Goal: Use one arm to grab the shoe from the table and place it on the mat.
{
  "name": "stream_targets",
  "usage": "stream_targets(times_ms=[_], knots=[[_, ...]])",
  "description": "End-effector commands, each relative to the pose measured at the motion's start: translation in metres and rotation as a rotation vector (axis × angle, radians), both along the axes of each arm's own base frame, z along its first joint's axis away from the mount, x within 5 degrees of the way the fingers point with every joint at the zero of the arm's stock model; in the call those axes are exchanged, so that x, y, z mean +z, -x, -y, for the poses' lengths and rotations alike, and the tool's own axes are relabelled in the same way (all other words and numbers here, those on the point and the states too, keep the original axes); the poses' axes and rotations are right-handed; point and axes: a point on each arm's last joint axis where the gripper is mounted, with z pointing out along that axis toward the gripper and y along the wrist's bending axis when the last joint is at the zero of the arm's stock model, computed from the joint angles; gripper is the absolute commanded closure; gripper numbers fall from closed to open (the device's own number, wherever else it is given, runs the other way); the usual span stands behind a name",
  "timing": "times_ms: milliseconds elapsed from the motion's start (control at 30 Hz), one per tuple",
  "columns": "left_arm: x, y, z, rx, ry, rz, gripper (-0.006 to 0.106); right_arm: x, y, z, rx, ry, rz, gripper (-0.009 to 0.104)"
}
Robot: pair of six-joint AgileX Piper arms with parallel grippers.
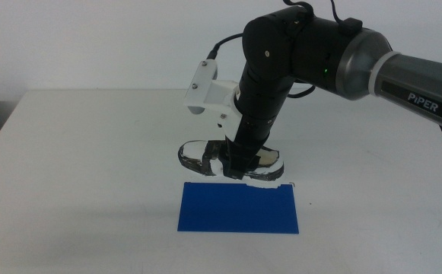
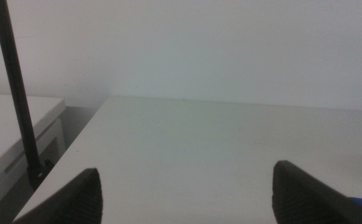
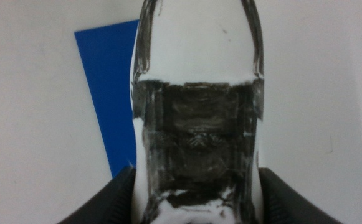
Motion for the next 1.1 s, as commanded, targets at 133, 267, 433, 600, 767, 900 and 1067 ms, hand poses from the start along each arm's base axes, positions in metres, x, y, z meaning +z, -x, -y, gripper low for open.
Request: stream_targets(times_ms=[133,267,433,600,767,900,1067], knots=[[0.006,0.000,0.001,-0.014,0.003,0.082,0.007,0.038,0.006,0.009,0.169,-0.010,0.127,0.099],[0.006,0.000,0.001,-0.014,0.003,0.082,0.007,0.037,0.008,0.009,0.241,0.015,0.120,0.099],[0.006,0.000,0.001,-0.014,0.003,0.082,0.007,0.037,0.008,0.009,0.240,0.014,0.119,0.099],[0.006,0.000,0.001,-0.014,0.003,0.082,0.007,0.034,0.007,0.008,0.199,0.001,0.101,0.099],[0.006,0.000,0.001,-0.014,0.003,0.082,0.007,0.023,0.003,0.005,0.178,0.009,0.072,0.099],[0.006,0.000,0.001,-0.014,0.003,0.082,0.007,0.007,-0.002,0.001,0.178,0.021,0.040,0.099],[0.006,0.000,0.001,-0.014,0.003,0.082,0.007,-0.016,-0.008,-0.004,0.178,0.046,-0.002,0.099]])
